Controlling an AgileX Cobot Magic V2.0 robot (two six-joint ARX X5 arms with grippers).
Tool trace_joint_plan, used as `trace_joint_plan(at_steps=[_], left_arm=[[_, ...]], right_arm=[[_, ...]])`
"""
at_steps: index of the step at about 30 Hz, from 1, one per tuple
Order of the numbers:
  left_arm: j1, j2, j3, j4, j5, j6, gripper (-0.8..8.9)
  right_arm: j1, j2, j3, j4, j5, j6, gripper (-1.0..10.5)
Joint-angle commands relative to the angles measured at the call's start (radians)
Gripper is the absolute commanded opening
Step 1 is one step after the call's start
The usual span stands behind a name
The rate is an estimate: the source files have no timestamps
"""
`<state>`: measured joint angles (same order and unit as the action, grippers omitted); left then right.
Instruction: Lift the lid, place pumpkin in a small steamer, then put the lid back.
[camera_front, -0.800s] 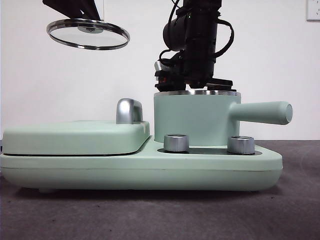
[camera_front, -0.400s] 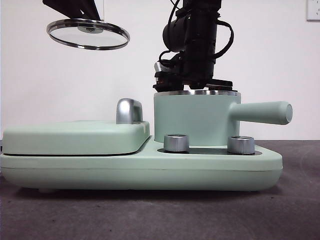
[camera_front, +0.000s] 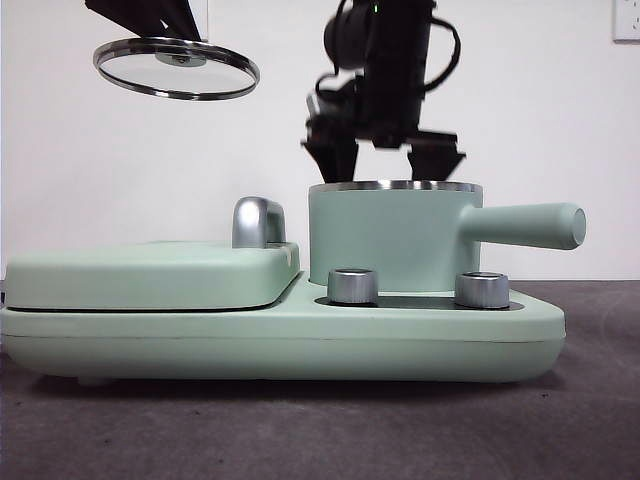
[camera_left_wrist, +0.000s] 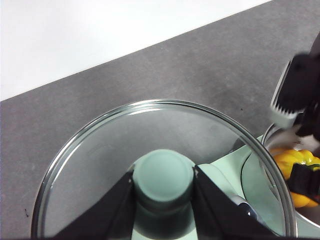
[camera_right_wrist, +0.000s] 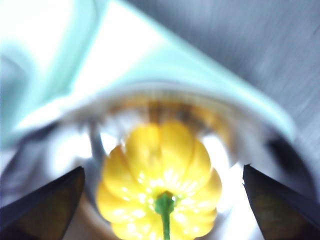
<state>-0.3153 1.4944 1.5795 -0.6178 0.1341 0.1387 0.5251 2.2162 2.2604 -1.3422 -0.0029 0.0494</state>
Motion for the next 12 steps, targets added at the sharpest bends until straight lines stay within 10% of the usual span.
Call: trace_joint_plan(at_steps=[1, 12], left_arm=[[-0.006, -0.003, 0.039, 0.027, 0.005, -0.001, 0.15], [-0.006, -0.003, 0.039, 0.025, 0.005, -0.028, 0.15]], right_arm=[[0.008, -0.014, 0.04, -0.074, 0.0, 0.011, 5.0], [0.012, -0.385, -0.104, -0.082, -0.027, 0.018, 5.0]])
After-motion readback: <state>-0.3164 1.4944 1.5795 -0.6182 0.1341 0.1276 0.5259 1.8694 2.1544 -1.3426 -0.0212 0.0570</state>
